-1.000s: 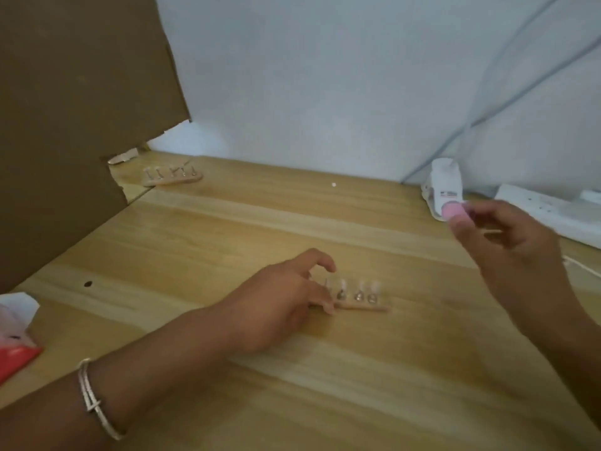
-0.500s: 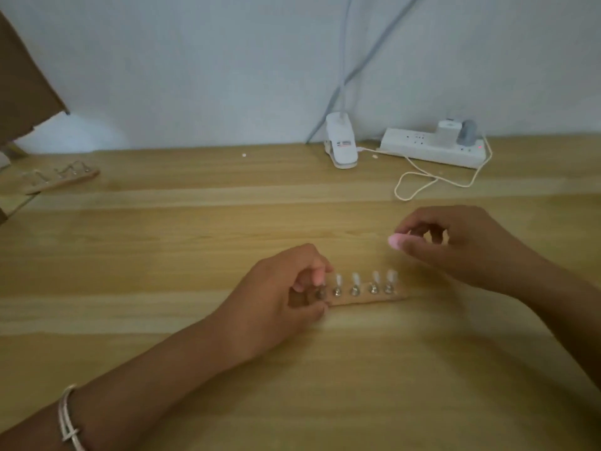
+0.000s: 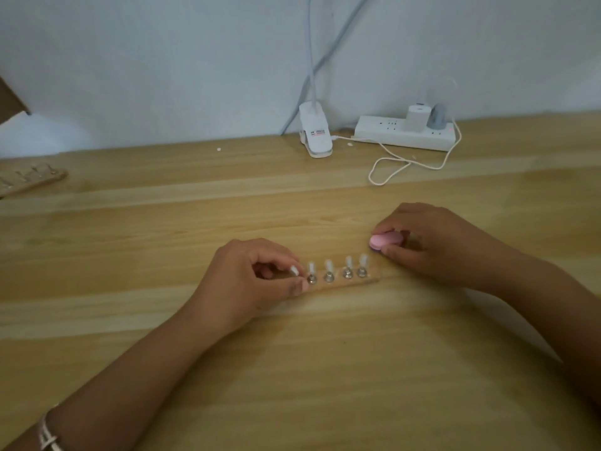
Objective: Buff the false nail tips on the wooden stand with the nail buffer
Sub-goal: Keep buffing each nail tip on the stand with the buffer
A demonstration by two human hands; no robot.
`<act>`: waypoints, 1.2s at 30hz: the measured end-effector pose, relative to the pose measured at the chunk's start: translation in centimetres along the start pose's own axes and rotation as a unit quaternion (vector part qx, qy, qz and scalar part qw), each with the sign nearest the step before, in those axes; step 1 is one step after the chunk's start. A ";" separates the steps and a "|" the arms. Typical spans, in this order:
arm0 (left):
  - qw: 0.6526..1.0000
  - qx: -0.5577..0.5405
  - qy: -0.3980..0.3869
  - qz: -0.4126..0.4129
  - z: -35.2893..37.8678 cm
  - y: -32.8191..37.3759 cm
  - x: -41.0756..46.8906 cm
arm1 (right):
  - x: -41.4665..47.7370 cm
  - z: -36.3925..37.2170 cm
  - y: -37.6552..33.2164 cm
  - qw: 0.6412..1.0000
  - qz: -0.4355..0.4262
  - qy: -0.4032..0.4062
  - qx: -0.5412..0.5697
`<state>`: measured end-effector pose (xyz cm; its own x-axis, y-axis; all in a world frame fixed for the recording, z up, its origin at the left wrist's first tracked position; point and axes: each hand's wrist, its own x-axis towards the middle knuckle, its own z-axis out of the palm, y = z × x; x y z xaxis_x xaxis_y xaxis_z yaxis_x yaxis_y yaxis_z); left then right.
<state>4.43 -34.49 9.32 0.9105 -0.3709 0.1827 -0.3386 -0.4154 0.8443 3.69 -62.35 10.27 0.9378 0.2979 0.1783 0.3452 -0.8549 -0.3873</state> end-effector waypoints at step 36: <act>0.983 0.077 0.006 0.166 0.7 1.0 -2.4 | -2.2 4.7 -6.9 0.939 -0.263 0.213 0.060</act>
<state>1.77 -34.63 9.34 0.7468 -0.4971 0.4417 -0.6479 -0.3944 0.6516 -0.62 -55.15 8.33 0.5450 0.4472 0.7092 0.7822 -0.5758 -0.2380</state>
